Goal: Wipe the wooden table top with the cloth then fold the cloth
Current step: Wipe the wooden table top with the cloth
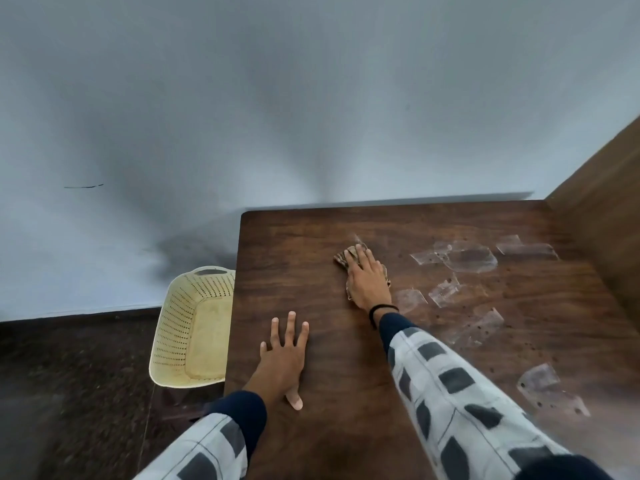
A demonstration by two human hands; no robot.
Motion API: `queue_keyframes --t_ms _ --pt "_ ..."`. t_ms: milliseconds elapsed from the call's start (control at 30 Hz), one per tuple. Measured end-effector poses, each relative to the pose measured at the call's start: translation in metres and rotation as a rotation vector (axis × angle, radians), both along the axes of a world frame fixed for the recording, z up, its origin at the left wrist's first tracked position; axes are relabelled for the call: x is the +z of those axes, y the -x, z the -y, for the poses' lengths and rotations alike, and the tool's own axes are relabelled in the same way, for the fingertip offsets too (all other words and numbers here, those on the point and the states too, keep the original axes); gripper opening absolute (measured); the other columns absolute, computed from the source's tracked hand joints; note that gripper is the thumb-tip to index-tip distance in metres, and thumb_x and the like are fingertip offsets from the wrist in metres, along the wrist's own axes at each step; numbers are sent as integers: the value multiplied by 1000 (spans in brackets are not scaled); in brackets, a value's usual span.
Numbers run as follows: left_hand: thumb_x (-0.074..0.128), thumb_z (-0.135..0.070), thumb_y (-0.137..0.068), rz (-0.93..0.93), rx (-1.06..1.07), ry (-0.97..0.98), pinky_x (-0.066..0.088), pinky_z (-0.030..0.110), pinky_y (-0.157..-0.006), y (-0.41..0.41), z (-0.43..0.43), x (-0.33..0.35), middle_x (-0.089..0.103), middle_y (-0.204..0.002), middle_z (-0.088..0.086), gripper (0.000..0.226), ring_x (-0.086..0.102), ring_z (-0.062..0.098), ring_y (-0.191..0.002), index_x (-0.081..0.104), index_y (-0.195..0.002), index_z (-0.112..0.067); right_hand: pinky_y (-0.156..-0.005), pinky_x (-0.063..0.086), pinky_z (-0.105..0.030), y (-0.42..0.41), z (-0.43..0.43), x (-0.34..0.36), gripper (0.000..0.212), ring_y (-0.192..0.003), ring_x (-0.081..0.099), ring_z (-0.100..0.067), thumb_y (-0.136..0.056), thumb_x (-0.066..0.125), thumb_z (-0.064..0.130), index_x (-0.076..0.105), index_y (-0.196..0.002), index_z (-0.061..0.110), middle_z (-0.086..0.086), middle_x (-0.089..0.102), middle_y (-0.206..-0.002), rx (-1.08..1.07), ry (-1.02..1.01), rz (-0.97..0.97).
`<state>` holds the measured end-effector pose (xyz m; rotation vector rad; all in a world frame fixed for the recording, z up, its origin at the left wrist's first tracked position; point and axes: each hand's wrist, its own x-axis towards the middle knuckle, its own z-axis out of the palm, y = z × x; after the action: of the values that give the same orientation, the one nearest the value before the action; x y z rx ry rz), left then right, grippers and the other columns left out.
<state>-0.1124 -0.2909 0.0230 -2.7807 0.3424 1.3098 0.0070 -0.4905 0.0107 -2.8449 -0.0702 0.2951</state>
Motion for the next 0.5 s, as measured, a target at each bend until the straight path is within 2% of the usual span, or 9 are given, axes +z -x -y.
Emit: queue_keyframes --t_ms 67,167,233,267,400,500 --pt "91 -41 -60 10 6 2 8 66 -116 -1 0 -1 -49 -146 14 154 -33 47 -138 -32 -148 -15 -127 4 -44 16 -20 -9 55 -158 -2 -24 -109 30 19 20 -163 25 -1 3 -172 47 -21 36" --pt "91 -40 -60 1 11 5 9 66 -116 -1 1 1 -49 -145 14 153 -33 47 -137 -32 -148 -15 -127 7 -43 29 -17 -16 57 -158 -3 -21 -109 34 23 16 -163 28 1 2 -172 395 6 45" --pt "91 -40 -61 -6 9 1 8 66 -116 -1 3 2 -50 -145 15 152 -33 48 -137 -32 -148 -14 -127 9 -44 4 0 -12 60 -158 -3 -21 -109 36 20 12 -164 28 1 -2 -172 481 57 20" --pt "90 -42 -62 -6 1 -4 8 66 -116 -2 3 3 -50 -145 15 152 -33 48 -137 -32 -147 -13 -127 8 -46 -11 6 -7 61 -158 -4 -22 -109 37 18 11 -164 28 1 -2 -172 433 70 -4" --pt "89 -42 -63 -23 5 8 6 64 -117 -1 1 3 -50 -145 13 150 -34 47 -137 -31 -148 -14 -127 5 -46 -38 3 3 60 -158 -5 -24 -108 34 17 15 -164 24 -2 -3 -172 -27 11 -32" --pt "87 -45 -67 -7 31 41 10 62 -118 -8 3 4 -39 -153 16 140 -25 48 -142 -18 -154 -13 -127 3 -46 -29 -6 -3 59 -158 -6 -23 -108 33 19 14 -164 25 -2 -4 -172 -55 -8 -15"
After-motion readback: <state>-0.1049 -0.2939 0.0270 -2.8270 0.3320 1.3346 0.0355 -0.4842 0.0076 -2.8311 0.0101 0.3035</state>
